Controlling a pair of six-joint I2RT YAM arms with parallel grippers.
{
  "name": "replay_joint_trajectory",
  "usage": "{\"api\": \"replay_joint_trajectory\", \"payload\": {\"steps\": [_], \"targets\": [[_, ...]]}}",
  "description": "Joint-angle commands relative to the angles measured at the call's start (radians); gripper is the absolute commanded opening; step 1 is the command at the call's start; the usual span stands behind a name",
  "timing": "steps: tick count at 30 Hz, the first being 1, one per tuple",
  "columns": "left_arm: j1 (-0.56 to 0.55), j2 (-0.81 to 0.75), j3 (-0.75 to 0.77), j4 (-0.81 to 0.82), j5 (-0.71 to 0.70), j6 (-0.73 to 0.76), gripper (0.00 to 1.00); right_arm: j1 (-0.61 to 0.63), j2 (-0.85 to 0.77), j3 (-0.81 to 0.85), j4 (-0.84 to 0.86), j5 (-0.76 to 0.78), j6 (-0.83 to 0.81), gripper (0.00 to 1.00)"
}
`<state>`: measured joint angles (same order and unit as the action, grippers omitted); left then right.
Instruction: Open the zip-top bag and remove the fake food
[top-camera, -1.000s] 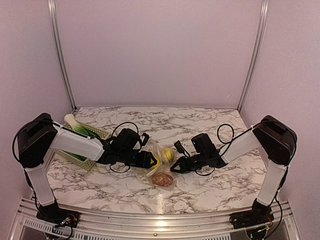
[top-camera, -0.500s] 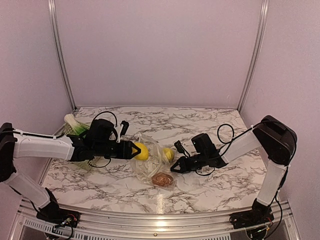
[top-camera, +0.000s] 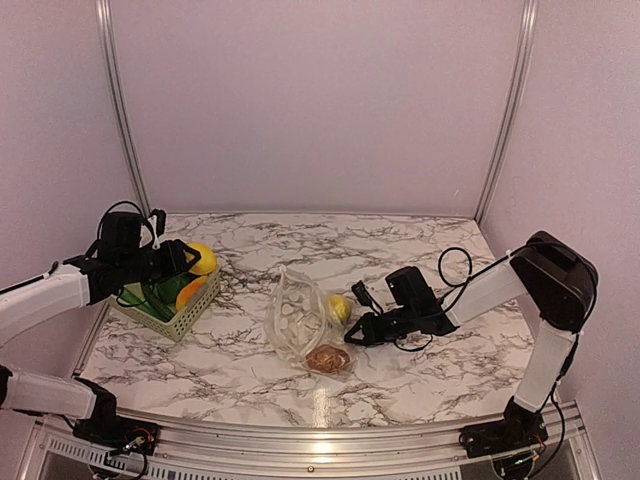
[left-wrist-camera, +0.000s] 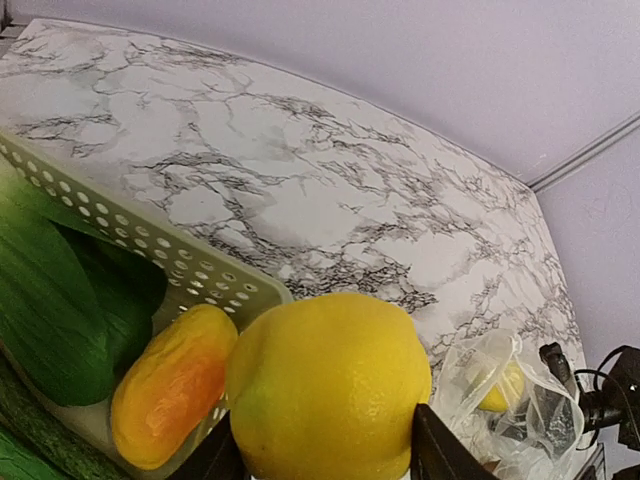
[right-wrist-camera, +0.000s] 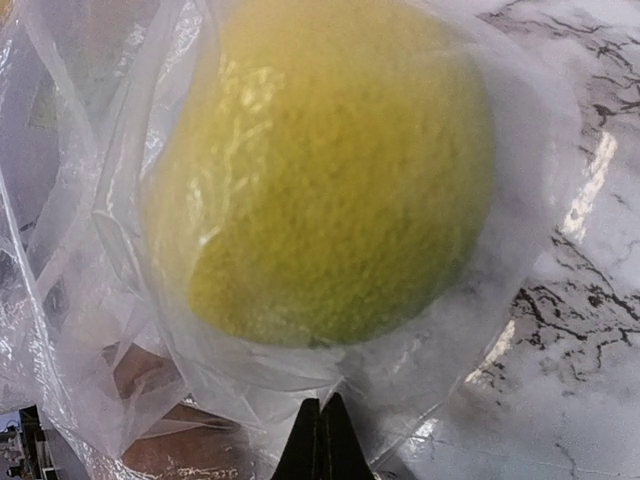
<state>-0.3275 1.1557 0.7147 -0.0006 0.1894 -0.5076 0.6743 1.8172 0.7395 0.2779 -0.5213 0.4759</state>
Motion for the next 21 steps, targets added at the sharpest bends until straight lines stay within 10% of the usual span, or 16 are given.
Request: {"api": "replay_joint_trajectory", "payload": {"steps": [1, 13, 21], "targets": [[0.163, 0.008, -0.036, -0.125, 0.001, 0.023, 0.45, -0.012, -0.020, -0.013, -0.025, 0.013, -0.013, 0.00], [0.515, 0.178, 0.001, -0.082, -0.012, -0.002, 0.50, -0.014, -0.030, -0.017, -0.024, 0.006, -0.022, 0.00], [0.543, 0.211, 0.049, -0.075, 0.003, -0.009, 0.81, -0.014, -0.033, -0.015, -0.024, -0.008, -0.032, 0.00]]}}
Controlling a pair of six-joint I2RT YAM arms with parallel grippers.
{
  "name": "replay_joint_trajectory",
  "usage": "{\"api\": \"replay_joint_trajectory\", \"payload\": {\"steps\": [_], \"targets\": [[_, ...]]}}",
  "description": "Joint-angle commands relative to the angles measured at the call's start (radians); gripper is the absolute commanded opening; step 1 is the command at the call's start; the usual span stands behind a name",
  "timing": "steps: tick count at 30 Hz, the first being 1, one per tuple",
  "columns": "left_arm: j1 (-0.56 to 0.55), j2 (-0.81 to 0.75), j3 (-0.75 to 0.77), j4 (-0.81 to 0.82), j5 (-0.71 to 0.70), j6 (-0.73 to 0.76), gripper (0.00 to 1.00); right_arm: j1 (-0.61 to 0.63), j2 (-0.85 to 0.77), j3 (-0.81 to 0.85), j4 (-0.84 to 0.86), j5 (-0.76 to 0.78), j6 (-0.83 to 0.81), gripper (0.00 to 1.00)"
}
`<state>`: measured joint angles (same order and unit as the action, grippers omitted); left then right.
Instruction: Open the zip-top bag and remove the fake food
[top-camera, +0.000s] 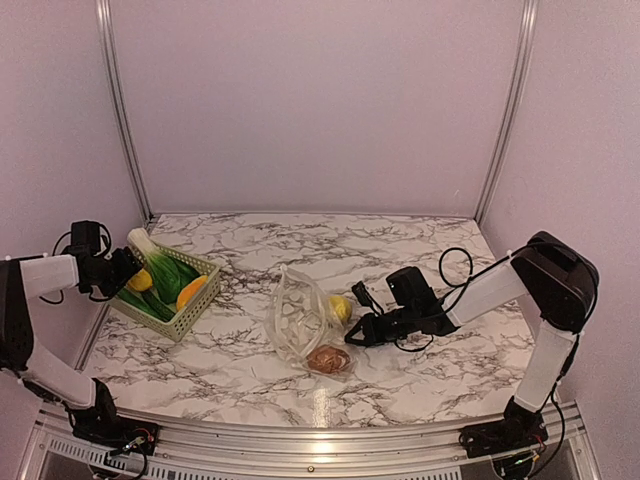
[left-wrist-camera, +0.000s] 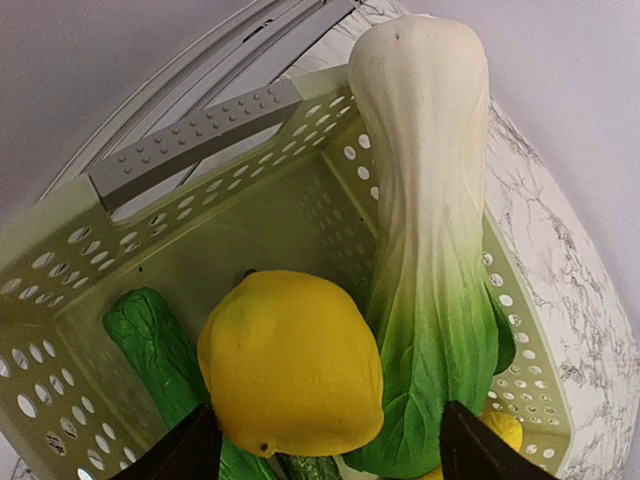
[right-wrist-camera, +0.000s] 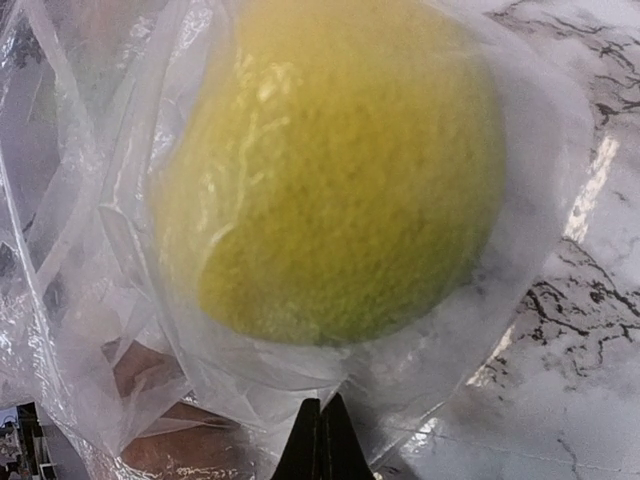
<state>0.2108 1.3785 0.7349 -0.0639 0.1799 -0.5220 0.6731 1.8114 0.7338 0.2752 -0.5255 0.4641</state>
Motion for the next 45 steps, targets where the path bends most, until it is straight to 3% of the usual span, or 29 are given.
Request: {"api": "replay_joint_trajectory", "payload": {"steps": [1, 4, 10, 16, 24, 31, 35, 40, 45], "targets": [[0.005, -0.027, 0.028, -0.017, 0.017, 0.009, 0.85, -0.012, -0.033, -0.012, -0.017, -0.004, -0.021, 0.00], [0.002, -0.102, 0.000, -0.015, 0.044, 0.012, 0.88, -0.014, -0.045, -0.015, -0.010, -0.005, -0.019, 0.00], [-0.067, -0.237, -0.031, -0.031, 0.124, 0.044, 0.81, -0.014, -0.064, -0.018, 0.007, -0.012, -0.021, 0.00], [-0.333, -0.259, -0.040, -0.026, 0.229, 0.099, 0.75, -0.015, -0.082, -0.010, 0.017, -0.014, -0.016, 0.00], [-0.664, -0.187, -0.116, 0.141, 0.251, 0.101, 0.67, -0.014, -0.140, -0.020, 0.048, -0.045, -0.012, 0.00], [-0.816, -0.020, -0.098, 0.262, 0.218, 0.066, 0.63, -0.013, -0.152, -0.014, 0.028, -0.049, -0.021, 0.01], [-0.846, 0.056, -0.084, 0.317, 0.221, 0.043, 0.59, -0.034, -0.160, -0.022, 0.009, -0.036, -0.015, 0.28], [-0.897, 0.146, -0.059, 0.388, 0.226, 0.010, 0.55, -0.096, -0.174, -0.031, 0.009, -0.033, 0.002, 0.47], [-0.931, 0.228, -0.038, 0.467, 0.225, -0.026, 0.55, -0.151, -0.142, -0.007, 0.025, -0.054, 0.022, 0.51]]}}
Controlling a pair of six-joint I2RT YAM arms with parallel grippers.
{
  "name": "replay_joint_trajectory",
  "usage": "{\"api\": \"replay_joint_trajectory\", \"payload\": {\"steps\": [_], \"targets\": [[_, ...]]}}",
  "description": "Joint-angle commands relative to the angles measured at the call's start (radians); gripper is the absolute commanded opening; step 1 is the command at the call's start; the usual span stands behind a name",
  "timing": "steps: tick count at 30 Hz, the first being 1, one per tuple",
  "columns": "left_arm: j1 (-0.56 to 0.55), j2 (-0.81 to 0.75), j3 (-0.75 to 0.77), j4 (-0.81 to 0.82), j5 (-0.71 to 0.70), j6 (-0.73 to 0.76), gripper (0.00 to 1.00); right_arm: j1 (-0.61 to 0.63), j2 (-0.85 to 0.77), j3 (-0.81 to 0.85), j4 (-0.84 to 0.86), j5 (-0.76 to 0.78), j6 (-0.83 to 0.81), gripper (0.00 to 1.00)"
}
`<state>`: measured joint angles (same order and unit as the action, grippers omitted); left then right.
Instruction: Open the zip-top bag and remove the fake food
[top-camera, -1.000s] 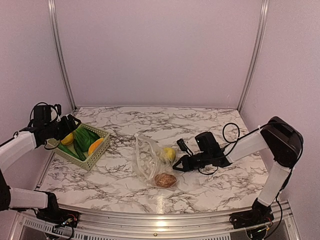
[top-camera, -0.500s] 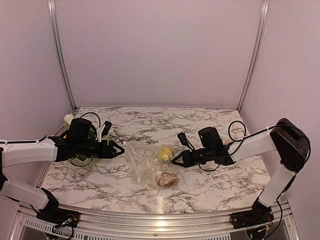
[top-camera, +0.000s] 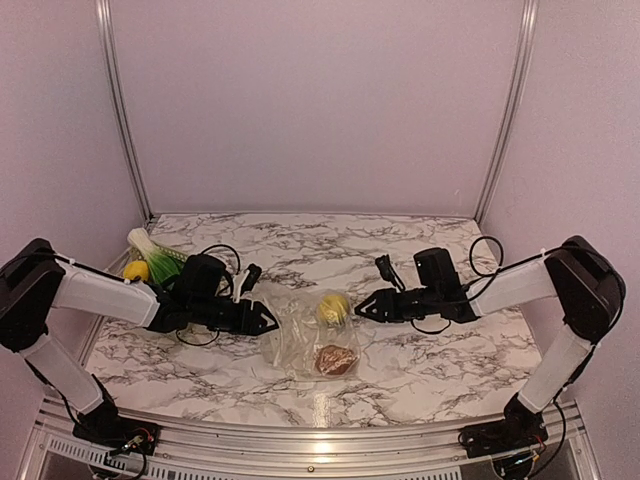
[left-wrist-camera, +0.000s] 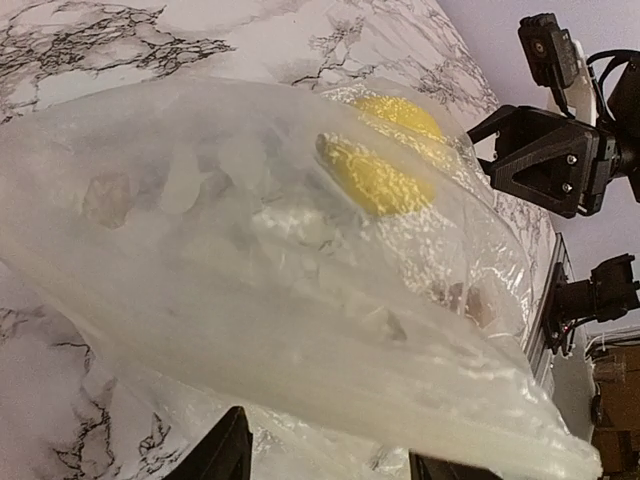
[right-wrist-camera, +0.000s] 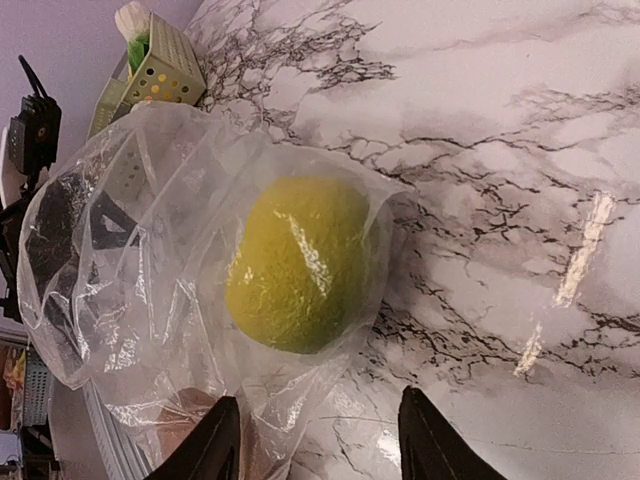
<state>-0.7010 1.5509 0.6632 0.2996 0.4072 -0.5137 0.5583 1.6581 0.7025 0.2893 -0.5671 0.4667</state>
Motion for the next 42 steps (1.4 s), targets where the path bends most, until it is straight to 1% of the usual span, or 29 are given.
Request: {"api": "replay_joint_trajectory", "payload": {"steps": [1, 4, 8, 12, 14, 16, 20, 22, 24, 26, 28, 31, 35, 38, 42], "targets": [[-0.021, 0.073, 0.038, 0.119, 0.001, -0.043, 0.55, -0.041, 0.022, 0.033, 0.019, -0.019, 0.024, 0.51], [-0.023, 0.120, 0.050, 0.157, 0.010, -0.059, 0.55, -0.047, 0.069, 0.081, 0.025, -0.047, 0.029, 0.52], [-0.023, 0.168, 0.062, 0.188, 0.009, -0.072, 0.55, -0.047, 0.141, 0.133, 0.074, -0.102, 0.069, 0.54], [-0.024, 0.197, 0.063, 0.212, 0.008, -0.084, 0.56, -0.046, 0.190, 0.155, 0.133, -0.128, 0.111, 0.52], [-0.024, 0.206, 0.063, 0.220, 0.004, -0.089, 0.56, -0.045, 0.215, 0.156, 0.179, -0.150, 0.146, 0.46], [-0.023, 0.215, 0.062, 0.232, 0.001, -0.097, 0.56, -0.043, 0.235, 0.155, 0.219, -0.173, 0.176, 0.37], [-0.023, 0.226, 0.061, 0.258, -0.008, -0.110, 0.60, -0.028, 0.251, 0.167, 0.247, -0.201, 0.192, 0.14], [-0.023, 0.232, 0.064, 0.266, -0.013, -0.109, 0.62, -0.006, 0.251, 0.183, 0.246, -0.231, 0.181, 0.00], [-0.023, 0.239, 0.065, 0.283, -0.007, -0.110, 0.66, 0.030, 0.248, 0.221, 0.205, -0.249, 0.140, 0.00], [-0.023, 0.240, 0.063, 0.304, -0.002, -0.112, 0.72, 0.073, 0.240, 0.261, 0.111, -0.243, 0.085, 0.00], [-0.023, 0.241, 0.059, 0.334, 0.012, -0.116, 0.75, 0.097, 0.235, 0.280, 0.066, -0.236, 0.053, 0.00], [-0.023, 0.246, 0.062, 0.350, 0.029, -0.117, 0.77, 0.101, 0.236, 0.278, 0.042, -0.220, 0.041, 0.00], [-0.023, 0.256, 0.065, 0.371, 0.050, -0.120, 0.80, 0.100, 0.261, 0.291, -0.049, -0.126, -0.004, 0.00], [-0.023, 0.263, 0.059, 0.406, 0.075, -0.134, 0.82, 0.101, 0.298, 0.295, -0.058, -0.108, -0.011, 0.00], [-0.026, 0.272, 0.062, 0.408, 0.083, -0.134, 0.84, 0.110, 0.341, 0.310, -0.052, -0.106, -0.011, 0.00]]}}
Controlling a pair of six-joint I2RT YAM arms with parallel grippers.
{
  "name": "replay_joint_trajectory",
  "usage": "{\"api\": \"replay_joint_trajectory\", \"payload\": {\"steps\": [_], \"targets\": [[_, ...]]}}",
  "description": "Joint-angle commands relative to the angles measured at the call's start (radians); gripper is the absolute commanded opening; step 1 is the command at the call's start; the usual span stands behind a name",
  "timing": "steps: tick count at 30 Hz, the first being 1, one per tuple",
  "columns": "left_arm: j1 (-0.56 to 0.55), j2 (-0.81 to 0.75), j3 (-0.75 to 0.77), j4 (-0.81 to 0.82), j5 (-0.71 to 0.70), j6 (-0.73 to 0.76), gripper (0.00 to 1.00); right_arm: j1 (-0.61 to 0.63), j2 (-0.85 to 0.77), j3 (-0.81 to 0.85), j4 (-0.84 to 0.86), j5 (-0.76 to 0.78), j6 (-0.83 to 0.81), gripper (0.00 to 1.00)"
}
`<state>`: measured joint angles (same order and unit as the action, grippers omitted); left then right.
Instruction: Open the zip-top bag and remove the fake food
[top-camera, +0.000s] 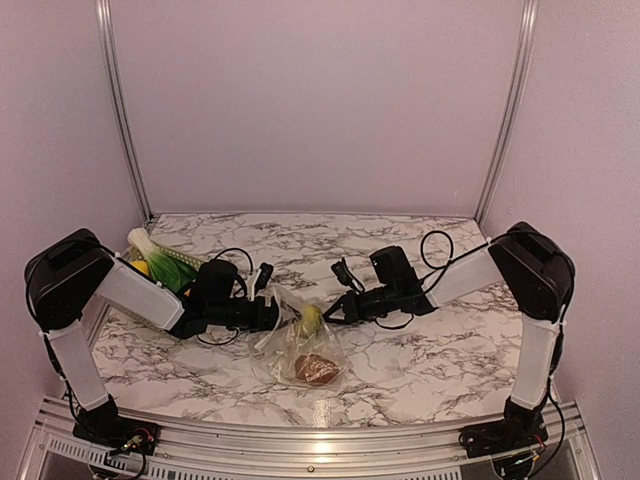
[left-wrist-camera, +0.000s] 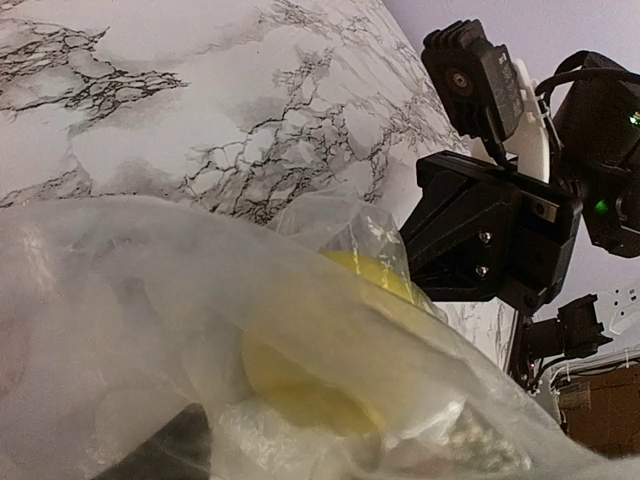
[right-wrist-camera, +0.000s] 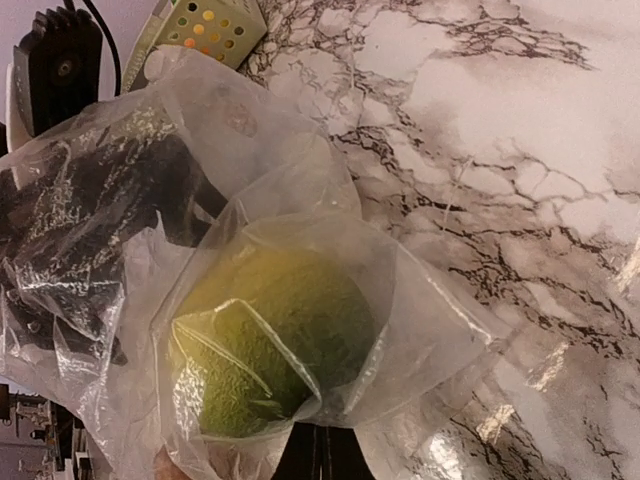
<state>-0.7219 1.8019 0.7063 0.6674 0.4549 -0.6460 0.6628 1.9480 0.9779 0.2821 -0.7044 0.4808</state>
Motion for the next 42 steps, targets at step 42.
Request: {"api": "replay_joint_trajectory", "payload": {"steps": [42], "targets": [[0.044, -0.168, -0.053, -0.272, -0.106, 0.159, 0.75, -0.040, -0.008, -0.113, -0.038, 0.114, -0.026, 0.00]]}}
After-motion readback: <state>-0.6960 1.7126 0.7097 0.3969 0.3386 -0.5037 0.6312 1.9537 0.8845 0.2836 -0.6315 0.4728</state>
